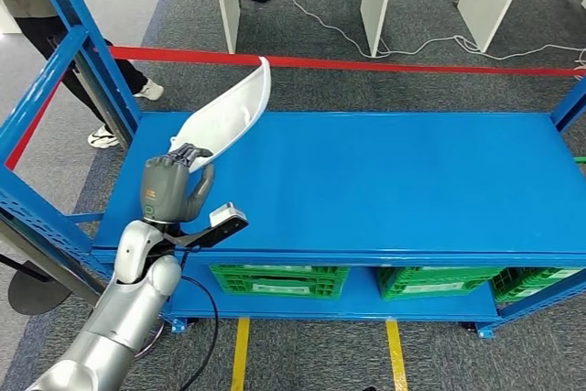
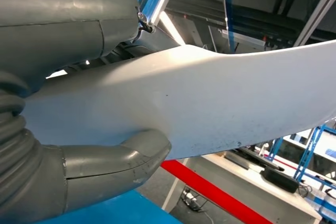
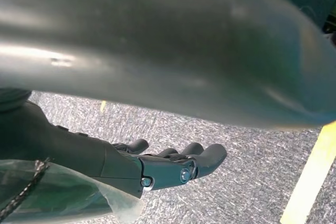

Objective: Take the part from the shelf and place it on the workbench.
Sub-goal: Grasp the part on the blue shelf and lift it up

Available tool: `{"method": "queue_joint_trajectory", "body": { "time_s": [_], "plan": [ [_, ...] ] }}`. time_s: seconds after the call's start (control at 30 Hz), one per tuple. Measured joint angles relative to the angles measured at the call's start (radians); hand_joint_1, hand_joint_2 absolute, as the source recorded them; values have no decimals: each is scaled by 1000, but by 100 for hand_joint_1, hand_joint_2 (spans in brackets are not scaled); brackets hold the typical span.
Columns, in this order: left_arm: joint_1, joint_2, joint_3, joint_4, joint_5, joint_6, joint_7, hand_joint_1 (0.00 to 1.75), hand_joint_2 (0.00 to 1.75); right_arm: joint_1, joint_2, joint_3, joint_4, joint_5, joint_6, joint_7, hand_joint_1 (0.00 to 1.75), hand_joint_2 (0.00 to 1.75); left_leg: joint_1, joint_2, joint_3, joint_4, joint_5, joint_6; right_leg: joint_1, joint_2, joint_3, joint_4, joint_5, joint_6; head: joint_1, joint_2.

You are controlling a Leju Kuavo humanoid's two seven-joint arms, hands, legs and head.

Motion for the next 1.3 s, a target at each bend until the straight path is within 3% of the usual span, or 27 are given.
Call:
{"method": "queue_joint_trajectory", "body": {
  "time_s": [0.13,0.3,0.5,0.63,0.7,0.77,0.87,0.9,0.93,1.0,1.07,1.13,1.2,1.23,1.3],
  "plan": [
    [24,-11,11,-38,39,0,-56,175,175,0,0,0,0,9,-7,-1,0,0,0,0,0,0,0,0,0,0,0,0,0,0,0,0],
    [117,-53,13,-192,166,0,-128,175,175,-1,0,-5,0,31,-19,-2,0,0,0,0,0,0,0,0,0,0,-1,0,0,0,0,0],
    [230,-77,-49,-366,339,0,-164,175,175,-2,0,-16,0,38,-33,-1,0,0,-3,0,-2,6,-3,5,-4,0,-1,-3,2,4,0,0],
    [259,-79,-88,-415,369,0,-169,175,175,-3,0,-28,0,37,-37,0,0,0,-7,0,-6,10,-5,14,-7,0,-1,-5,5,12,0,0],
    [265,-81,-97,-432,372,1,-169,175,175,-4,0,-30,0,36,-38,0,0,0,-5,1,-1,-5,3,26,-8,0,-1,-8,4,19,0,0],
    [266,-85,-104,-444,374,2,-170,175,175,-5,-1,-32,0,36,-39,-1,0,0,-1,2,6,-25,14,39,-7,1,-25,35,-24,23,2,0],
    [273,-88,-112,-450,375,3,-170,175,175,-5,-2,-32,0,36,-39,-1,0,0,0,2,7,-31,17,45,-7,3,-126,219,-95,27,5,0],
    [275,-88,-113,-450,374,3,-170,175,175,-4,-2,-32,0,36,-39,-1,0,0,0,2,8,-30,16,45,-8,3,-152,258,-94,29,5,0],
    [277,-89,-114,-450,374,3,-170,175,175,-3,-3,-32,0,36,-39,0,0,0,1,1,10,-29,14,43,-9,3,-162,260,-73,32,5,0],
    [279,-90,-116,-450,375,3,-170,175,175,-3,-4,-33,0,36,-40,0,0,0,4,0,15,-24,6,35,-14,2,-128,160,7,37,5,0],
    [280,-91,-118,-451,401,-8,-177,175,175,-4,-5,-34,0,28,-48,4,0,0,3,-1,14,-14,-3,23,-13,3,-77,58,54,37,9,0],
    [290,-92,-129,-458,468,-24,-189,175,175,-5,-4,-45,1,11,-66,14,0,0,-1,-2,8,-3,-5,14,-11,8,-61,33,51,28,10,0],
    [308,-93,-154,-468,526,-25,-192,175,175,-3,-4,-61,1,-2,-80,18,0,0,0,-1,3,4,-11,7,-12,11,-65,28,45,15,8,0],
    [316,-92,-167,-471,540,-22,-190,175,175,-2,-4,-68,1,-5,-83,15,0,0,1,-1,-2,17,-25,3,-13,10,-66,26,44,8,6,0],
    [329,-90,-189,-476,561,-19,-185,175,175,-1,-4,-77,1,-5,-84,5,0,0,3,-1,-30,94,-84,-5,-13,7,-69,24,47,-4,4,0]
  ]
}}
